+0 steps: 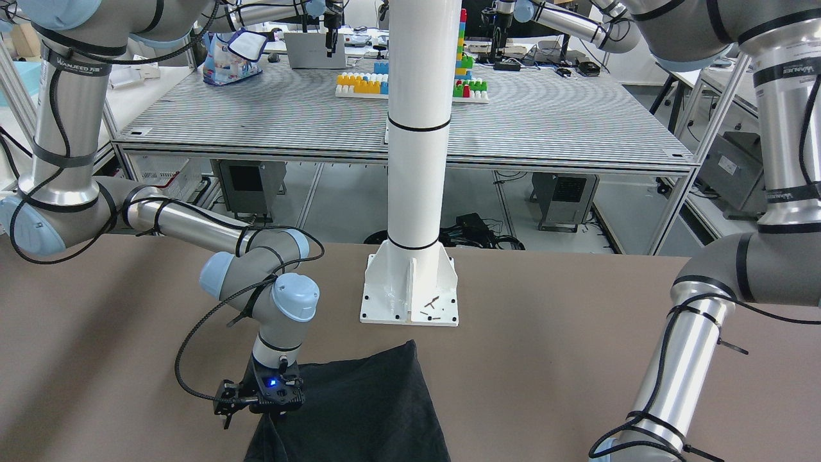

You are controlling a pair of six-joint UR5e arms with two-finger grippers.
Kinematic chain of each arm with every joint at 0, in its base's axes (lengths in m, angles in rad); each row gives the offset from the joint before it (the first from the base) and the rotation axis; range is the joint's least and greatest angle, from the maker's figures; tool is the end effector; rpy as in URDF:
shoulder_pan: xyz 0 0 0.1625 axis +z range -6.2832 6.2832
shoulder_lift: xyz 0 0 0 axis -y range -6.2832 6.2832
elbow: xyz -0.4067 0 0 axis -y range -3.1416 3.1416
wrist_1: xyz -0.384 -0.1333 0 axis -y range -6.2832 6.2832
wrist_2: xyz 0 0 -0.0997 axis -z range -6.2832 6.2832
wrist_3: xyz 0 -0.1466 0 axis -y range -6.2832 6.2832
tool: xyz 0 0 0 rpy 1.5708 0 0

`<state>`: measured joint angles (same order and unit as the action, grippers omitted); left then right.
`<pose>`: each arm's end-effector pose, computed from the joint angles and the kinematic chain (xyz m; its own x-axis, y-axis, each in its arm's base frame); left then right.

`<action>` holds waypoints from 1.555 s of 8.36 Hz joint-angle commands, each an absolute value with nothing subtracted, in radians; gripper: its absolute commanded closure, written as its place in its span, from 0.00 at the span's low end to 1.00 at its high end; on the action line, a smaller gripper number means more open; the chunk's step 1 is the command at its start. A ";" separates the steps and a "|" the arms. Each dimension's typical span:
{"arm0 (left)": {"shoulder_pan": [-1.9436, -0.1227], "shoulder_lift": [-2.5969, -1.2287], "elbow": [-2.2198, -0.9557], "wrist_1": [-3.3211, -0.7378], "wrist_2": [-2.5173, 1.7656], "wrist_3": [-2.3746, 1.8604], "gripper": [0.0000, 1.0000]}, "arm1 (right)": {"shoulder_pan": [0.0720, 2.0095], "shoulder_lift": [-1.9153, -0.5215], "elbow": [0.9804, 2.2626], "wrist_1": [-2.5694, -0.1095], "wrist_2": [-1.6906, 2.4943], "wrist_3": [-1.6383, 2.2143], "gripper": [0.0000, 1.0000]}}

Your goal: Fold clothes

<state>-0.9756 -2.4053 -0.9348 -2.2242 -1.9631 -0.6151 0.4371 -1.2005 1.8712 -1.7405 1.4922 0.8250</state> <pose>0.4100 -0.7433 0.3741 0.7062 0.3030 -0.6399 0.0469 0.8818 0.4693 -0.4874 -0.3876 0.3833 0.8932 -0.3293 0.3061 0.2041 0.9036 0.3765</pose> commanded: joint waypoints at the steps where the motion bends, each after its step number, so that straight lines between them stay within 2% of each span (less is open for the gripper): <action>1: -0.976 -2.405 -0.934 -2.224 -1.963 -0.615 0.00 | 0.446 -1.250 1.919 -1.700 1.493 0.821 0.06; 5: -0.976 -2.405 -0.934 -2.224 -1.963 -0.615 0.00 | 0.466 -1.261 1.914 -1.666 1.493 0.819 0.06; 7: -0.976 -2.405 -0.934 -2.224 -1.963 -0.615 0.00 | 0.471 -1.183 1.905 -1.663 1.493 0.839 0.06; 10: -0.976 -2.404 -0.934 -2.224 -1.963 -0.615 0.00 | 0.471 -1.069 1.752 -1.655 1.493 0.874 0.06; 13: -0.976 -2.402 -0.936 -2.226 -1.963 -0.614 0.00 | 0.492 -1.066 1.704 -1.655 1.494 0.836 0.06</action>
